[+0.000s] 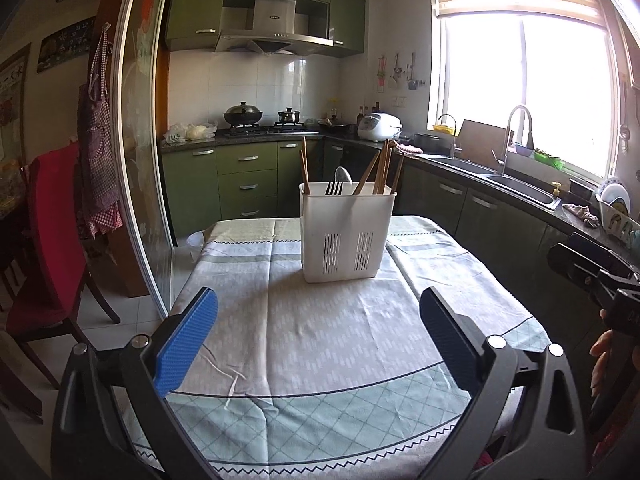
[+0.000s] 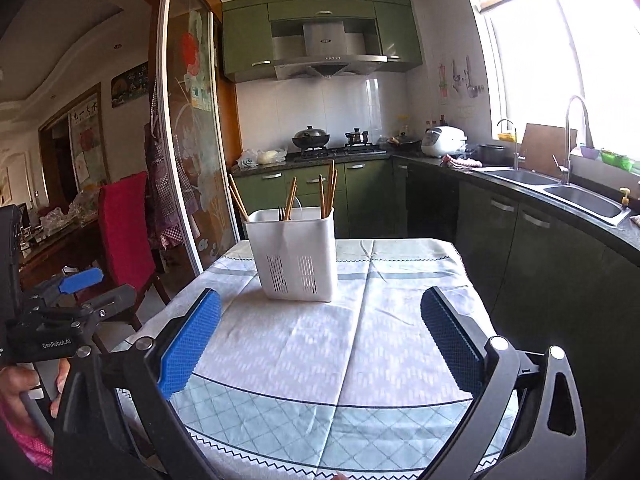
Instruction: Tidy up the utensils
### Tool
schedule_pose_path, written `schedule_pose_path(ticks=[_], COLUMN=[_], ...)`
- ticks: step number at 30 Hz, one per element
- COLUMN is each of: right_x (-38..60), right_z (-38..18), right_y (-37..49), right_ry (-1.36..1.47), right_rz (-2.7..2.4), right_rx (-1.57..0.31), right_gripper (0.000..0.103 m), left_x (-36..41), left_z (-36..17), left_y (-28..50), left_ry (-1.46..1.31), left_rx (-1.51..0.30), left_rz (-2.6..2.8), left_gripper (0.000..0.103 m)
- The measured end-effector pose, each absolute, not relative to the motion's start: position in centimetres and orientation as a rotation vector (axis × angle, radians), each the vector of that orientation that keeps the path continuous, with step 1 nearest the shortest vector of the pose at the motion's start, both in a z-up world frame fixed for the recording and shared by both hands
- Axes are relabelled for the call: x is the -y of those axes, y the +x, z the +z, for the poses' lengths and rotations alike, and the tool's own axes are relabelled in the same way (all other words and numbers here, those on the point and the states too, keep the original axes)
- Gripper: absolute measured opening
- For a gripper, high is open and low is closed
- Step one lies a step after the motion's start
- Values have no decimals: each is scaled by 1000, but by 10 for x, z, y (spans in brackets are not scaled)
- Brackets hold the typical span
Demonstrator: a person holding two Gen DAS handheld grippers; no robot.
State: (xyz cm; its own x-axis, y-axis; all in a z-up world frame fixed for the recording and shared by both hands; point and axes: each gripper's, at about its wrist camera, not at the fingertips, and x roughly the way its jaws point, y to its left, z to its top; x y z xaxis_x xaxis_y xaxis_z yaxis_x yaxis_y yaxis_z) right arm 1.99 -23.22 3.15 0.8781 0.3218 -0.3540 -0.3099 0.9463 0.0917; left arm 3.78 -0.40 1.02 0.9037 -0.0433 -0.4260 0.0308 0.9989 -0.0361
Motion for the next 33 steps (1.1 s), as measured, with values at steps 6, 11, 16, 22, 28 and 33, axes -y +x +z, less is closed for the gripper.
schedule_pose_path(ticks=[6,11,16,22,28,33], right_x=[237,240,236,232,230,230], right_z=[37,41,45,46,47,46], right_y=[-7,-9,-3,-2,-2,-2], right_ry=[28,25,14,10,12,12], right_rz=[284,257,255,261,264,263], right_rx=[-343,-343,-354,-359,-357,-358], right_gripper=[98,98,98,98,98,98], left_x=[8,6,8,8,7,7], left_z=[18,17,17,19,19,20], left_y=[21,19,15,9,8,7], left_ry=[-32,-43,-34,-28,-32,-31], left_rx=[-424,-436,-440,-434,-433,-433], left_rz=[-33,-18,-17,-14,-15,-15], left_gripper=[96,96,96,96,96,96])
